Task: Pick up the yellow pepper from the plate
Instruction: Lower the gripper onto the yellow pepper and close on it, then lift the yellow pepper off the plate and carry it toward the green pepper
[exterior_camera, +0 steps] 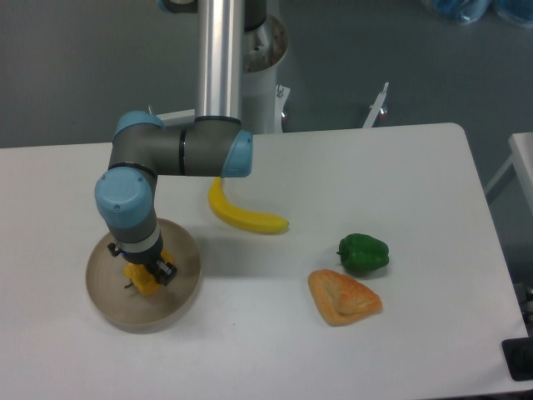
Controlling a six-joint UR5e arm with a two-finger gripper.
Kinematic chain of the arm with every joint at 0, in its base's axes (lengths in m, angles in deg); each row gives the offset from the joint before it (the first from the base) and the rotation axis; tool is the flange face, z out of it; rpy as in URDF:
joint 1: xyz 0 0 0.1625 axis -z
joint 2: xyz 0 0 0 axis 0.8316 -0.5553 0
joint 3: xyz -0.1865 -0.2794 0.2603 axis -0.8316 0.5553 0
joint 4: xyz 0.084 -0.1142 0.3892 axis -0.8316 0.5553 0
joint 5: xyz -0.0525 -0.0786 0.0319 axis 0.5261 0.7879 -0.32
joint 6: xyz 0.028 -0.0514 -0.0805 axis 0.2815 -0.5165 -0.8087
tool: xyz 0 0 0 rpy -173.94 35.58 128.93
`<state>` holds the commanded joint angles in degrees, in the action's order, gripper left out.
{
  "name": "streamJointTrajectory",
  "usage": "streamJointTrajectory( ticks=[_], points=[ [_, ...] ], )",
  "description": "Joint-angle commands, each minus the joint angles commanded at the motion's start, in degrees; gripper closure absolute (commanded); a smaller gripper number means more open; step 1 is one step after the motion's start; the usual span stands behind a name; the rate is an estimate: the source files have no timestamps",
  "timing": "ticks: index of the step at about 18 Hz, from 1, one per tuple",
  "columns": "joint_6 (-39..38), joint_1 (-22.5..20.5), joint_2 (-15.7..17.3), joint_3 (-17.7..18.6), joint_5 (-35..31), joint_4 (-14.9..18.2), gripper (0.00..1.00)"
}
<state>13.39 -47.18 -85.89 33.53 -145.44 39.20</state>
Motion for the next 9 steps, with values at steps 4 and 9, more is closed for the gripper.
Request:
streamJointTrajectory(
  ticks=[4, 9],
  points=[
    [1.6, -2.4, 4.1, -1.7, 0.1, 0.4, 0.88],
    [6.3, -7.4, 8.4, -3.9, 0.0, 6.2, 0.87]
  ],
)
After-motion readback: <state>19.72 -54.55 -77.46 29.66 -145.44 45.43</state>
